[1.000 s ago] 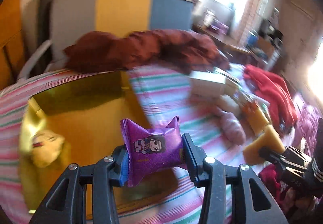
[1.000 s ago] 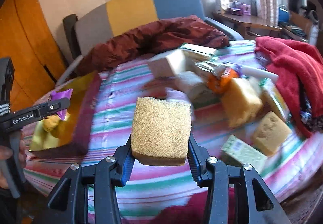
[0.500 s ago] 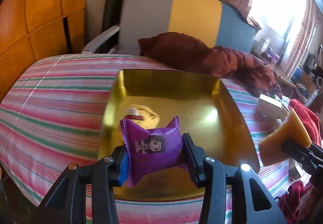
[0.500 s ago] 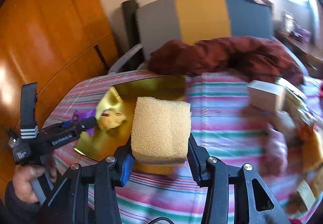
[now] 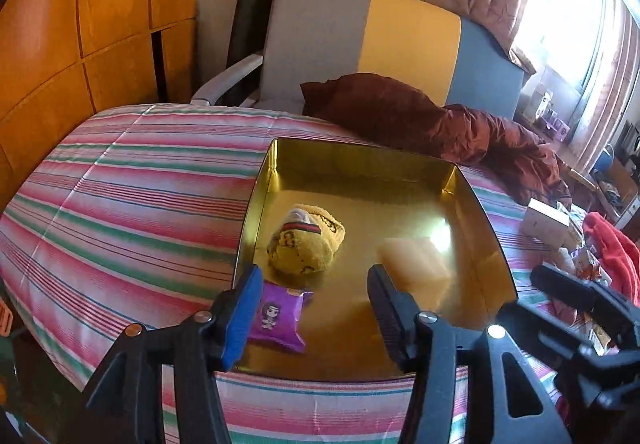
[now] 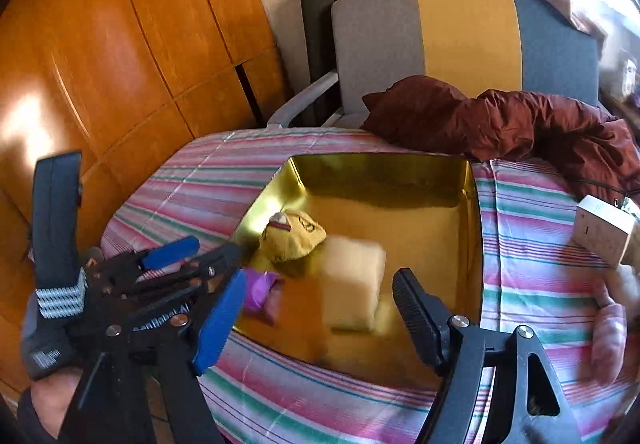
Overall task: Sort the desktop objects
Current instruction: 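Carry the packet and sponge over the gold tray and open both tools, then move both open tools back from the tray to the pile of items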
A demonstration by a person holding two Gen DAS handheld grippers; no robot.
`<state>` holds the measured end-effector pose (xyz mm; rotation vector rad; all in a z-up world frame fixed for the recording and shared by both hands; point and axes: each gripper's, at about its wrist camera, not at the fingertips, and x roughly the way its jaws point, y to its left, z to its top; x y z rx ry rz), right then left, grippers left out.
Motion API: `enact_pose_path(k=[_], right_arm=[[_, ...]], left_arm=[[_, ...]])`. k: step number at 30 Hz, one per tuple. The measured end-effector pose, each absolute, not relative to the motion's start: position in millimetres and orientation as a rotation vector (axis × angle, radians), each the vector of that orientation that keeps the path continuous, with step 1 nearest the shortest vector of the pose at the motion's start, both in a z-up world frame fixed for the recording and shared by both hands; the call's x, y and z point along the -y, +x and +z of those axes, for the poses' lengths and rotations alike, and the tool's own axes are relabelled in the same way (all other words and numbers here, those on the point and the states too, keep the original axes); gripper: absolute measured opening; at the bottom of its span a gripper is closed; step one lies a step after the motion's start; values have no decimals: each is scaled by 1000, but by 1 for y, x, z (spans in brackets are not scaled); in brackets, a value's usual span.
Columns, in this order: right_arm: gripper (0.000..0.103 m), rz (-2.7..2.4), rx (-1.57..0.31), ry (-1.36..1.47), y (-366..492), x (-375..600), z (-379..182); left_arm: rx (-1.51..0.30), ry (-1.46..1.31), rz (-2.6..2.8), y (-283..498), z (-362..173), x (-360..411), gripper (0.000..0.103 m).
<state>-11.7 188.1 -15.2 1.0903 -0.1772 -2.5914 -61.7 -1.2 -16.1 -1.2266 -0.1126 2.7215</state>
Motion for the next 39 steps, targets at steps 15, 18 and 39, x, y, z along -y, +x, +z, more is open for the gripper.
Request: enact_pose_path(k=[15, 18, 39], right_arm=[[86, -2636, 184, 1115, 17, -206, -23], [87, -2651, 179, 1115, 20, -209, -23], [87, -2851, 138, 1180, 23, -251, -28]], left_arm=[[69, -1195, 2715, -42, -7, -10, 55], [54, -1187, 2716, -39, -5, -14, 55], [-13, -1186, 2596, -29, -7, -53, 55]])
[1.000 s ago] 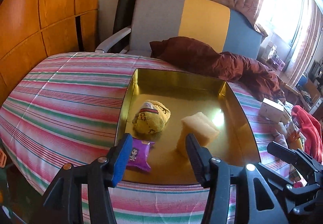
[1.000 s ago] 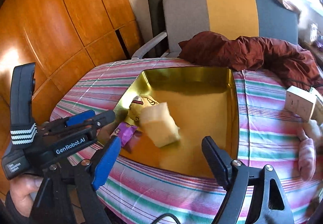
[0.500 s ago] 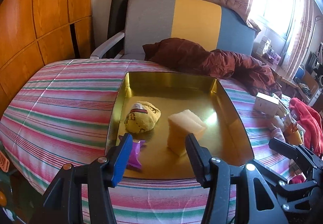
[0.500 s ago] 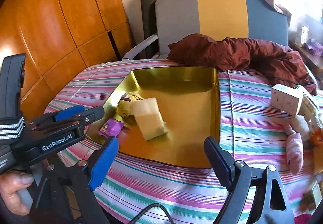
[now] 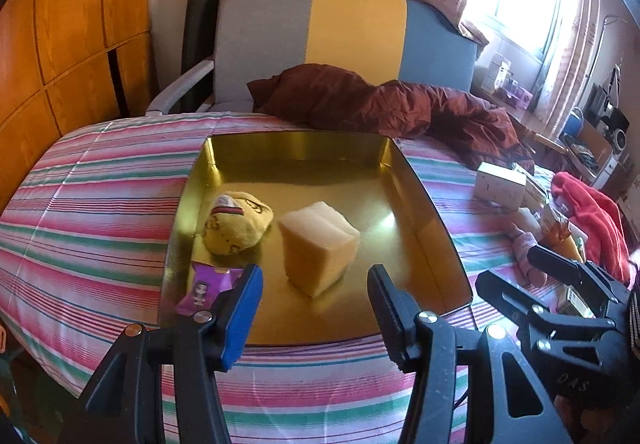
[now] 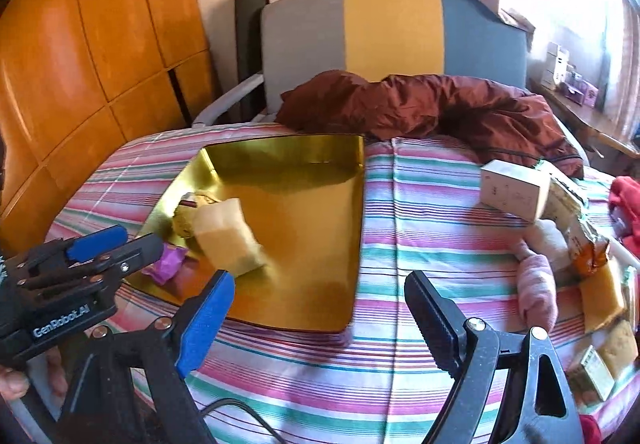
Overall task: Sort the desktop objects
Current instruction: 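Move both open tools back from the tray to the pile of items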
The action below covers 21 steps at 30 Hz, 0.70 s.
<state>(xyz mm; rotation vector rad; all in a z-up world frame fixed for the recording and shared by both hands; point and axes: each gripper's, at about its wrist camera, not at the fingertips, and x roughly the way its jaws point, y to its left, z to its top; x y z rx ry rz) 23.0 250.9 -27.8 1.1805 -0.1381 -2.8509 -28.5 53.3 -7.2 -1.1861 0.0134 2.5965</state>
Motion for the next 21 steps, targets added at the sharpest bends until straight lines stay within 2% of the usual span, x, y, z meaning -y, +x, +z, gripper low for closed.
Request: enact_pose_path(k=[11, 21], right_arm=[[87, -2923, 194, 1239, 28, -291, -37], [88, -3033, 322, 1337, 43, -357, -46]], left_arm=[[-66, -1195, 2534, -27, -10, -77, 55], [-99, -1210, 2459, -26, -17, -100, 55]])
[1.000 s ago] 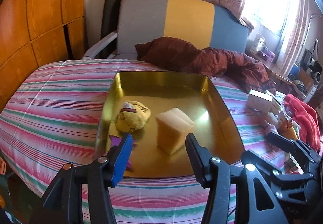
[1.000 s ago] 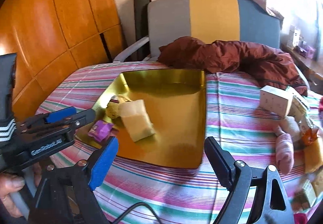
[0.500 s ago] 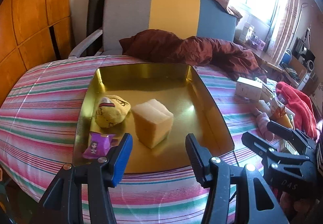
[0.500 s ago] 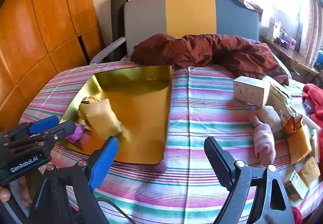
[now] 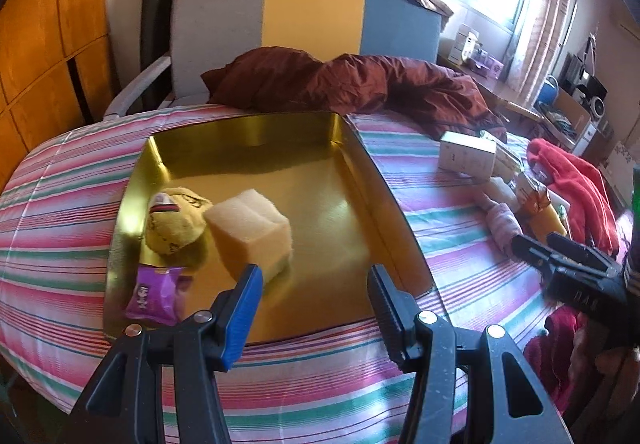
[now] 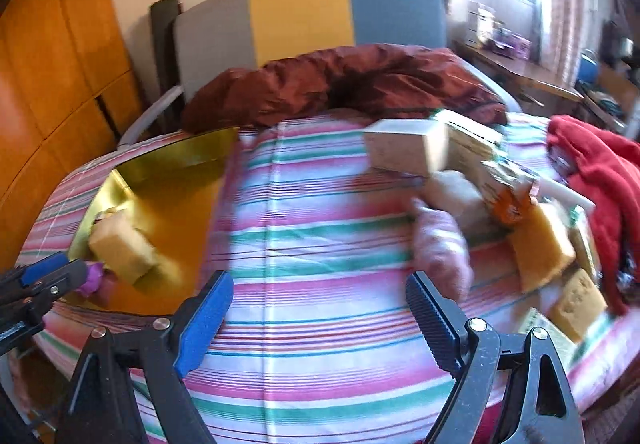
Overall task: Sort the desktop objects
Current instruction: 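Move both open tools back from the tray to the pile of items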
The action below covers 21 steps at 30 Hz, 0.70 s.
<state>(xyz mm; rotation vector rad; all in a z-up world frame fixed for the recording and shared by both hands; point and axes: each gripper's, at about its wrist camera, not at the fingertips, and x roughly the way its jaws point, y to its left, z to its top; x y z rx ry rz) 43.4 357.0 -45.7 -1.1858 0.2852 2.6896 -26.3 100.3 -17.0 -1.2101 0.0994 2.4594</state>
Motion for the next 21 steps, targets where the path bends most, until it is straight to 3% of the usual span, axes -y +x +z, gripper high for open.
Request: enact_pose_path(k=[14, 21], right_arm=[[88, 2469, -449, -1076, 73, -484, -36], [88, 2335, -384, -1108, 60, -535, -57]], left_arm=[[-133, -1209, 2408, -35, -17, -124, 55], [-150, -1192, 2359, -42, -12, -151, 56]])
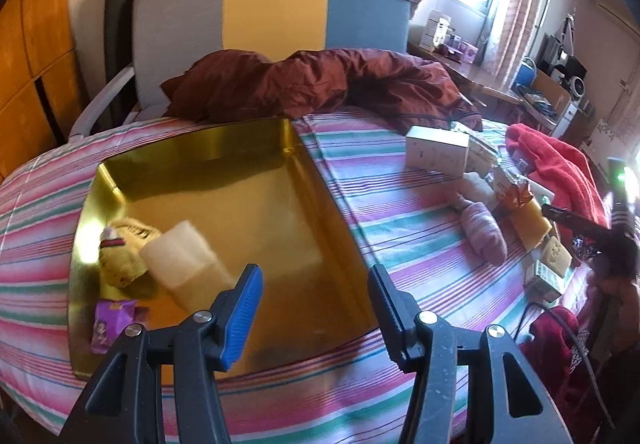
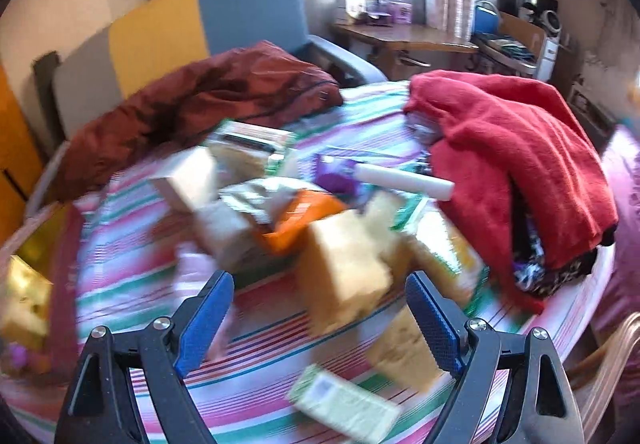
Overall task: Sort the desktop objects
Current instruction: 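Move both open tools back from the tray to the pile of items, then grasp a white box with the left tool while the right tool grasps another yellow sponge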
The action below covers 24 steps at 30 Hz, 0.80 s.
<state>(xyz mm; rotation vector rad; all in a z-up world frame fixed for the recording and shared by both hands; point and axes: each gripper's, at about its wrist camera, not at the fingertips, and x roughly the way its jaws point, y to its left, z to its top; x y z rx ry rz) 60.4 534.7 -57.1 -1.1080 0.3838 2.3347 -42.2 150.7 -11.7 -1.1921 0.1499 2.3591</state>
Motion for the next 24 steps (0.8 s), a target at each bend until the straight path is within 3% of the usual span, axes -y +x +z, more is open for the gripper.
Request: enact_pose_path(k=[9, 11, 13, 15, 24], right_arm=[[85, 2314, -379, -1202, 42, -556, -87], [78, 2309, -370, -1223, 39, -556, -90], [59, 2304, -371, -1259, 37, -556, -95], [47, 2298, -349, -1273, 36, -554, -97], [44, 2326, -331, -1192, 42, -551, -84]], left_arm=[[-127, -1205, 2233, -57, -9, -200, 56], [-119, -1211, 2201, -61, -10, -212, 56], [-103, -1224, 2163, -66, -10, -227, 56], [-87, -1233, 2126, -71, -11, -240, 56], [61, -1363, 1953, -102, -21, -293, 59]])
